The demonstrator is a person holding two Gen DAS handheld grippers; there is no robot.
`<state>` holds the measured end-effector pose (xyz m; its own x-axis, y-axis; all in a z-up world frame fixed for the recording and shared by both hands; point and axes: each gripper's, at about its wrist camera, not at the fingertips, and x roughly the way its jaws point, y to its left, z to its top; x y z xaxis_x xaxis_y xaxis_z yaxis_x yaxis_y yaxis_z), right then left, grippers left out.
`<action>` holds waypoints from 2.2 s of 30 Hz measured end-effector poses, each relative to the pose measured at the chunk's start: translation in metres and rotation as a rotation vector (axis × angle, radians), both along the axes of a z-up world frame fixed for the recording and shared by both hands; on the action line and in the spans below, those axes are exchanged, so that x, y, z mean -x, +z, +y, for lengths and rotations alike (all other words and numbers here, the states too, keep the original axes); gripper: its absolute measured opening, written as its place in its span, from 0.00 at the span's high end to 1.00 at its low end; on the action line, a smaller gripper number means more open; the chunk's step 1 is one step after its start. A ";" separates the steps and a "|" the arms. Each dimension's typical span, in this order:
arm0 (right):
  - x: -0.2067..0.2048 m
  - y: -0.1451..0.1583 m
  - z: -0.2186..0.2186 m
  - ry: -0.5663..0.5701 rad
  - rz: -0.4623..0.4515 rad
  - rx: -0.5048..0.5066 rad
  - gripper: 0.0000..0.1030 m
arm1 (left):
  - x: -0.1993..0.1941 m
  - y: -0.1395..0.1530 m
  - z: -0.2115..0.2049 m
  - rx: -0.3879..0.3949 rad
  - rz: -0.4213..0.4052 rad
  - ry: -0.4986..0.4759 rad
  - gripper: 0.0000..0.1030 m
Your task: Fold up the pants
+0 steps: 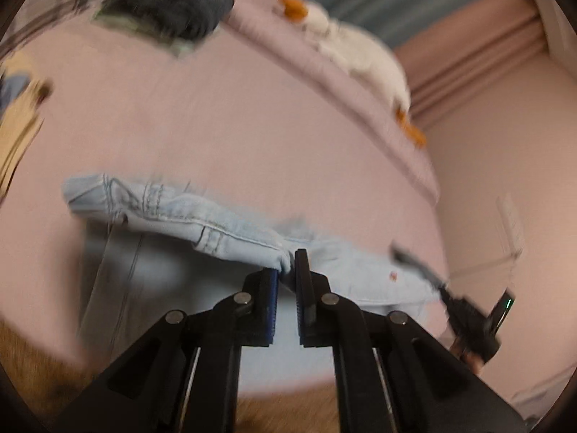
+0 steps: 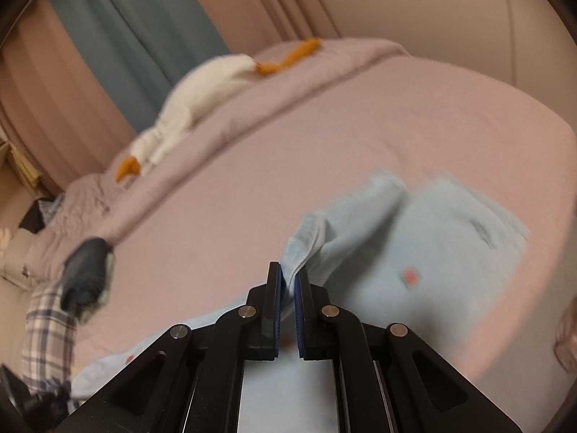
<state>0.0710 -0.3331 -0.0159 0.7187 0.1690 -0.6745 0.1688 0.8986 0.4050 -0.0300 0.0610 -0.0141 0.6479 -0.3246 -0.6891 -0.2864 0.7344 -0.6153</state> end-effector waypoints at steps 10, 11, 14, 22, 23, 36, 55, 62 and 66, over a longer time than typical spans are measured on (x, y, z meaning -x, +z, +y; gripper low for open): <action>-0.006 -0.077 0.002 -0.006 0.283 0.144 0.93 | 0.025 -0.058 0.004 0.037 0.214 0.000 0.85; -0.009 -0.073 0.003 0.006 0.279 0.161 0.91 | 0.025 -0.057 0.007 0.036 0.212 0.010 0.74; -0.019 -0.054 0.007 0.011 0.246 0.225 0.65 | 0.035 -0.054 0.020 0.029 0.188 0.083 0.51; -0.088 -0.047 0.026 0.078 0.229 0.376 0.51 | 0.012 -0.059 0.039 -0.003 0.159 0.171 0.49; -0.100 -0.053 0.029 0.079 0.242 0.402 0.51 | 0.009 -0.061 0.040 -0.017 0.157 0.167 0.61; -0.083 0.015 -0.080 -0.170 -0.012 0.187 0.94 | 0.028 -0.042 0.041 0.029 0.126 0.076 0.84; -0.030 -0.088 -0.179 -0.343 0.197 -0.002 0.83 | 0.018 -0.056 0.033 -0.036 0.170 0.054 0.86; -0.033 -0.074 -0.174 -0.350 0.140 0.051 0.97 | 0.021 -0.068 0.025 -0.082 0.216 0.037 0.86; -0.033 -0.106 -0.184 -0.373 0.242 0.058 0.97 | 0.028 -0.085 0.024 -0.054 0.237 0.042 0.84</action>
